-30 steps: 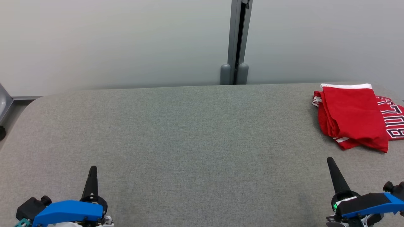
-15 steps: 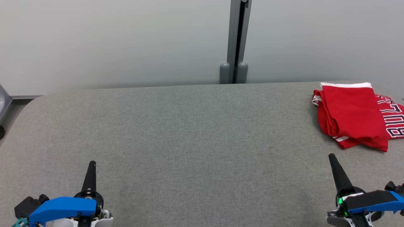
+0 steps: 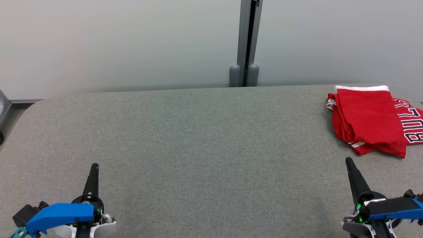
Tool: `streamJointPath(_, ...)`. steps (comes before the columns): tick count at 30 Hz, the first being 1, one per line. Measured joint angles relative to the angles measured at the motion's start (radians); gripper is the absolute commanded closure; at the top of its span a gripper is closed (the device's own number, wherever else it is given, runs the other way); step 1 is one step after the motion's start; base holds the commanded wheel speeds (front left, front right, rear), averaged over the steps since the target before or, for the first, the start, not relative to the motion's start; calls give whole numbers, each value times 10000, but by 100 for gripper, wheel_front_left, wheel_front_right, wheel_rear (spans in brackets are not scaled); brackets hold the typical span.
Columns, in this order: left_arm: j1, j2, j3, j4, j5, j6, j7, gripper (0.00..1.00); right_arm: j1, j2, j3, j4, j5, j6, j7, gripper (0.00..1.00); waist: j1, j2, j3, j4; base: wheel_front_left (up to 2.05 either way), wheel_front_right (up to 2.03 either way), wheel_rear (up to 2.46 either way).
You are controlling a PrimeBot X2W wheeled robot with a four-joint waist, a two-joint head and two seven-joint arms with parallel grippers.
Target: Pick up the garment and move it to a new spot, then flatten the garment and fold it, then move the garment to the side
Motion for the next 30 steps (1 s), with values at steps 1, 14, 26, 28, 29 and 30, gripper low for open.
streamJointPath(1,-21,-8,17,-6,-56,-2,42,100,-22,0,-6,10,82,0,15,100,0,0,3,-2,0,0,0)
streamJointPath(14,-183,-159,282,-58,-943,-96,293,100,-176,4,-48,86,1189,0,82,100,0,0,49,-26,0,0,0)
streamJointPath(26,-296,-261,476,-82,-1622,-184,481,100,-284,8,-86,138,2036,0,157,100,0,-3,89,-47,0,0,0)
streamJointPath(28,-324,-270,514,-90,-1728,-186,518,100,-291,8,-94,146,2165,0,165,100,0,-3,95,-51,0,0,0)
streamJointPath(29,-333,-276,535,-96,-1781,-186,546,100,-293,8,-98,151,2242,0,180,100,0,-3,98,-52,0,0,0)
streamJointPath(30,-336,-290,552,-100,-1829,-188,552,100,-298,8,-102,155,2309,0,186,100,0,-3,101,-54,0,0,0)
